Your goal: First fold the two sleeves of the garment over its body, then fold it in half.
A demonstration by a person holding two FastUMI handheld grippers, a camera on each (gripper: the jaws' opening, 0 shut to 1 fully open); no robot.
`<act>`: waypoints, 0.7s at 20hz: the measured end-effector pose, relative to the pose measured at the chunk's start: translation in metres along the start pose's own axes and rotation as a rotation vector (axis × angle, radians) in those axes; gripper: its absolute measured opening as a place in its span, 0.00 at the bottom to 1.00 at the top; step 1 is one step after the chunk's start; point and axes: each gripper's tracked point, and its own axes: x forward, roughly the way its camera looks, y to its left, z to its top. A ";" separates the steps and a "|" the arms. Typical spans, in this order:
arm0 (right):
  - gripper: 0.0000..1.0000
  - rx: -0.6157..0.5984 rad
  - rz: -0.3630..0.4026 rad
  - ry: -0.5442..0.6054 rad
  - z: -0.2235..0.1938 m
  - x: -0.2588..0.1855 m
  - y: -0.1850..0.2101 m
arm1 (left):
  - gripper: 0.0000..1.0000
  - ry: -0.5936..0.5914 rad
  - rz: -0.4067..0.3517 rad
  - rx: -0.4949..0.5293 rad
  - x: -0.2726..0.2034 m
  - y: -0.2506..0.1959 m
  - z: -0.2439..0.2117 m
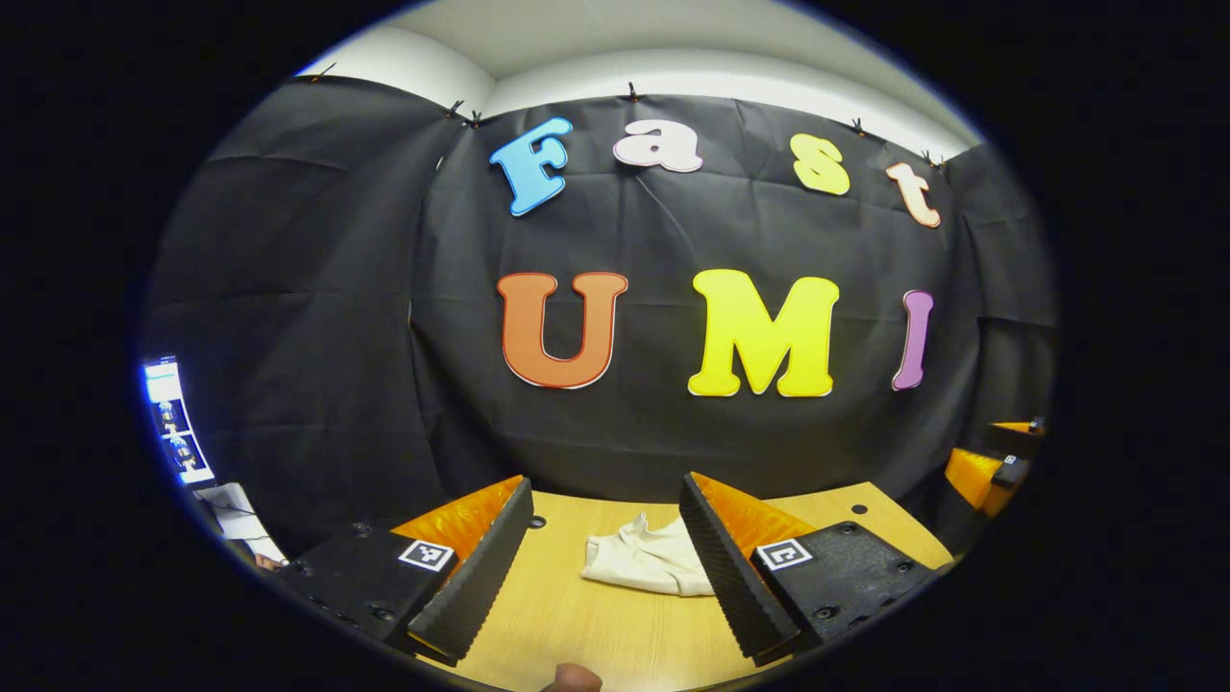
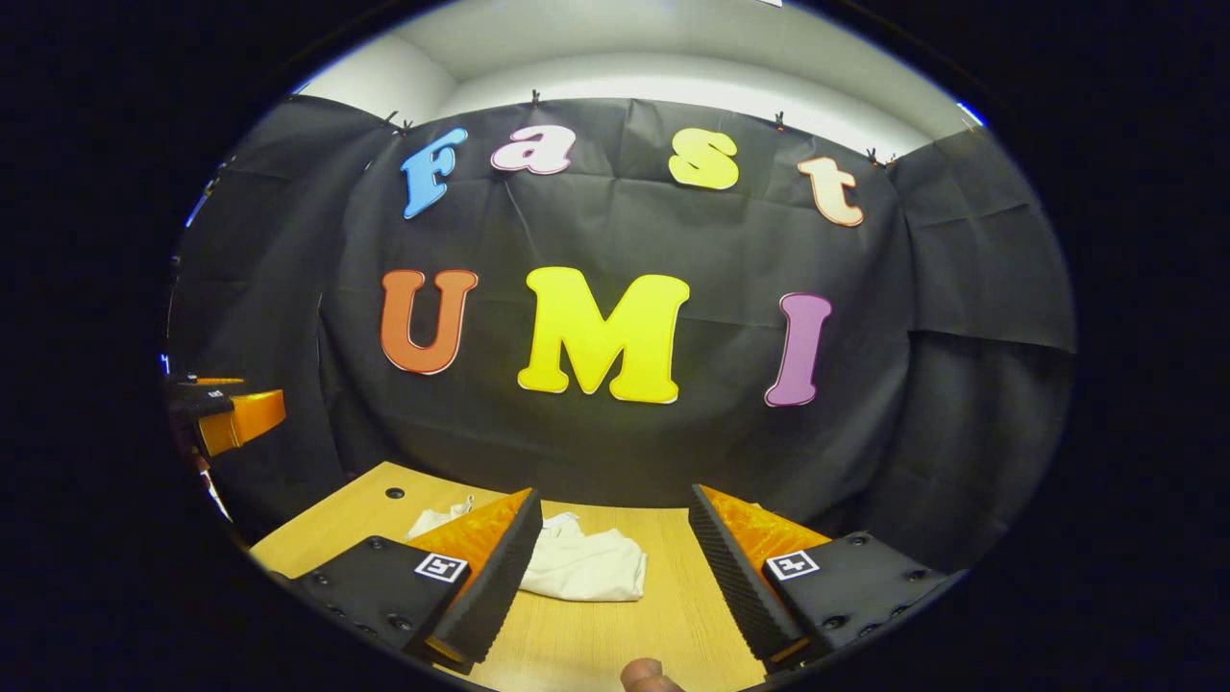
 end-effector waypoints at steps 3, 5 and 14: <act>0.95 -0.005 -0.021 -0.060 0.006 -0.032 0.002 | 0.90 -0.007 -0.004 0.002 -0.022 0.001 -0.005; 0.95 0.002 -0.044 -0.084 0.008 -0.047 0.002 | 0.98 0.000 -0.010 -0.005 -0.032 0.001 -0.012; 0.95 0.016 -0.050 -0.111 0.015 -0.055 0.021 | 0.98 0.018 -0.084 0.029 -0.028 -0.014 -0.020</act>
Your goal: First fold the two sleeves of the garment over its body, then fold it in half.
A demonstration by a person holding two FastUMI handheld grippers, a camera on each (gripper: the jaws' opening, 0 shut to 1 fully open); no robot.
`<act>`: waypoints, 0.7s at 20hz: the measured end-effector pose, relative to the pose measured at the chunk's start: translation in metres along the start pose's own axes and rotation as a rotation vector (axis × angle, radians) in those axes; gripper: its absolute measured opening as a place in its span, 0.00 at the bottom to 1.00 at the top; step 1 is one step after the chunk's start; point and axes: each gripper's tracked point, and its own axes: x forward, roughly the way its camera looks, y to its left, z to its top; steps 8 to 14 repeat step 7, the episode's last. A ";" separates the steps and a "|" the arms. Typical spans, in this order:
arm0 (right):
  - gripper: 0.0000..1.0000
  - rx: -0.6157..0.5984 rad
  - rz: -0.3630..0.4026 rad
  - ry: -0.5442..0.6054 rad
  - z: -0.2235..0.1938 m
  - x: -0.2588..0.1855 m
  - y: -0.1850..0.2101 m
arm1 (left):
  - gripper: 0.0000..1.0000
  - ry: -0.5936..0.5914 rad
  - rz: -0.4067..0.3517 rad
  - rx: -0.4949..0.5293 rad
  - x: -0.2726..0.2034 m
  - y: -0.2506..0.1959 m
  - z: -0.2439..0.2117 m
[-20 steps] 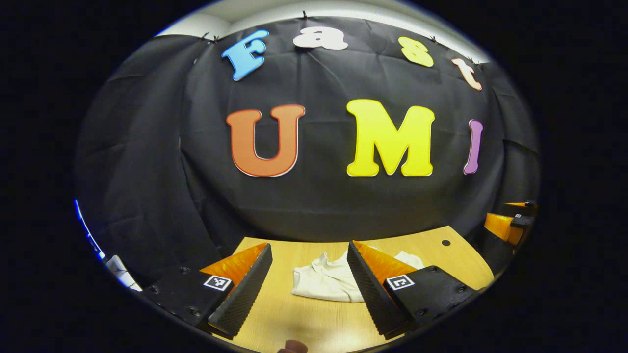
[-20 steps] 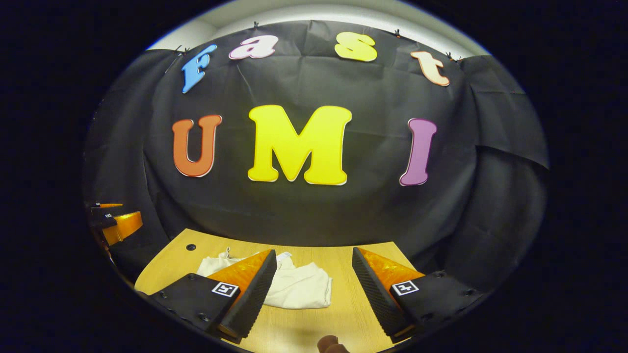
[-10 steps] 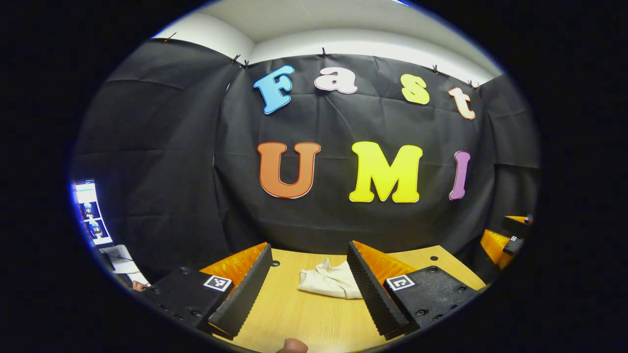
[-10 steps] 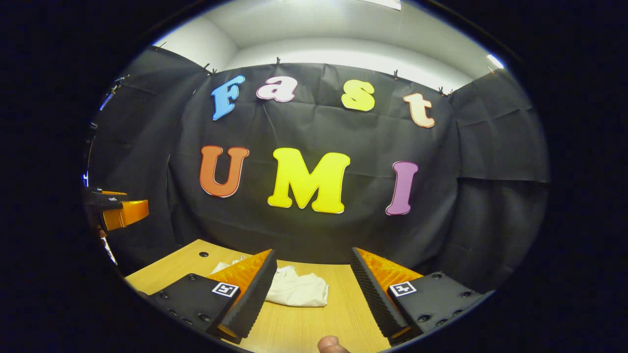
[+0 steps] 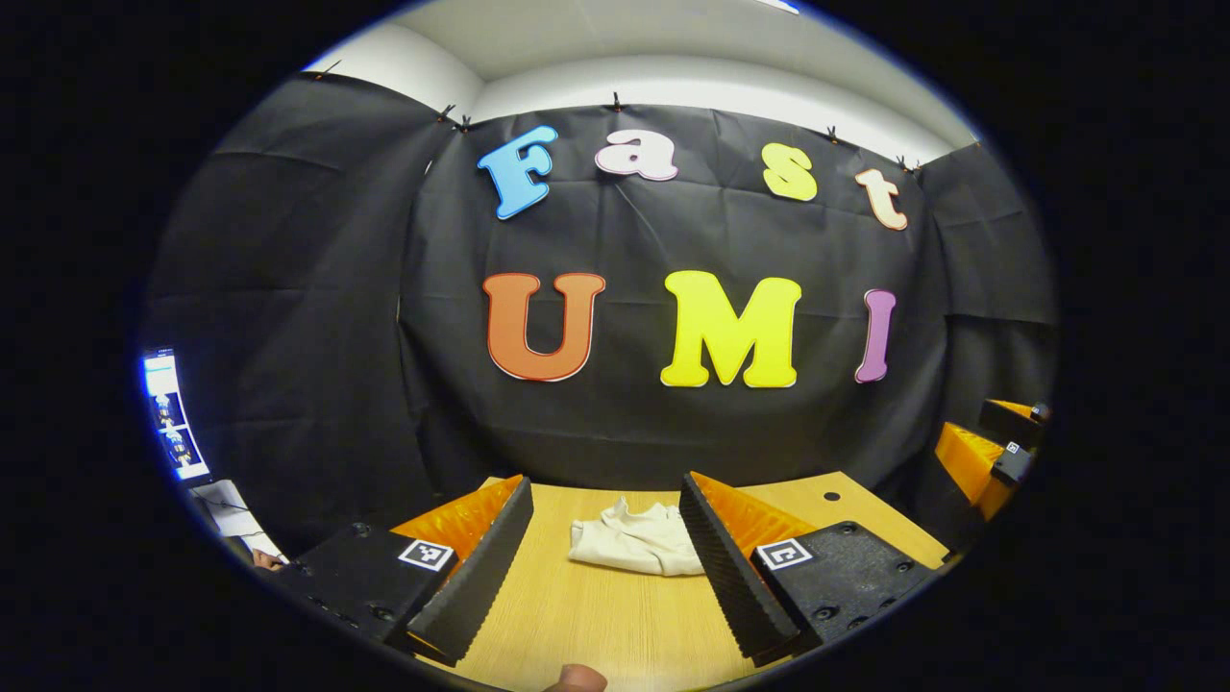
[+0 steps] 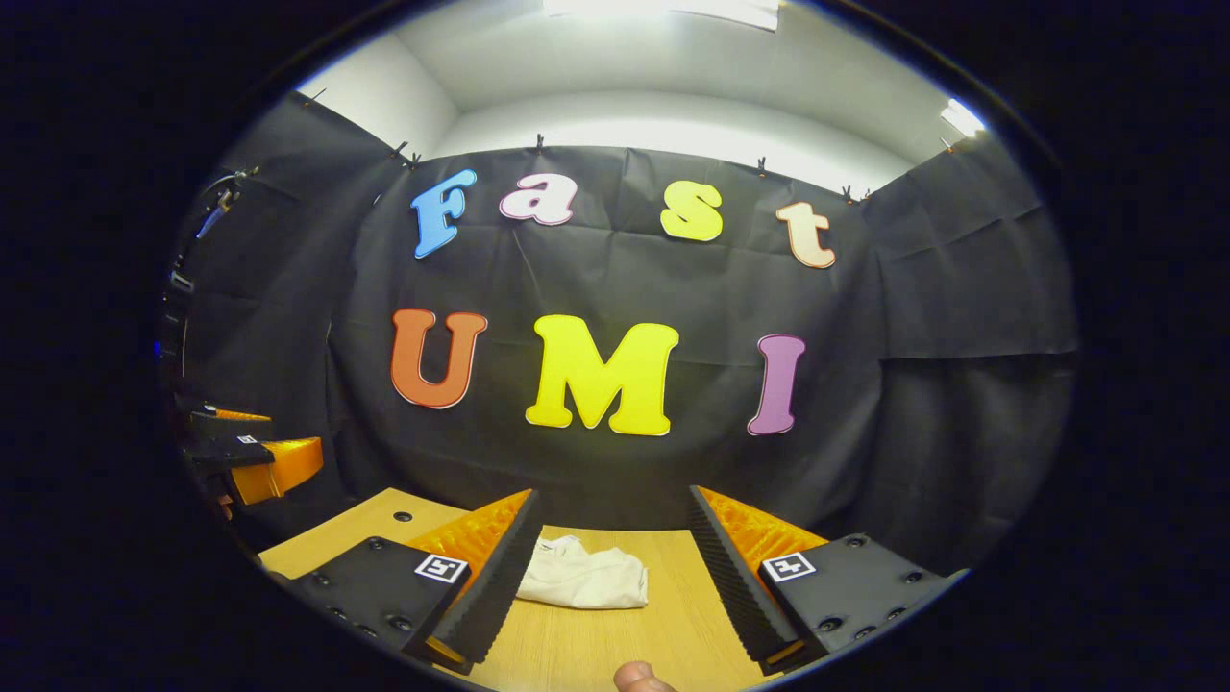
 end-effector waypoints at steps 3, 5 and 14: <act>0.95 -0.012 -0.003 0.010 0.000 0.005 0.004 | 0.98 -0.014 -0.030 0.012 0.005 -0.008 0.005; 0.95 -0.022 0.007 0.005 0.000 0.006 0.008 | 0.91 -0.027 -0.040 0.017 0.007 -0.008 0.008; 0.95 -0.023 0.020 0.005 0.000 0.008 0.015 | 0.98 -0.013 -0.052 0.010 0.012 -0.010 0.003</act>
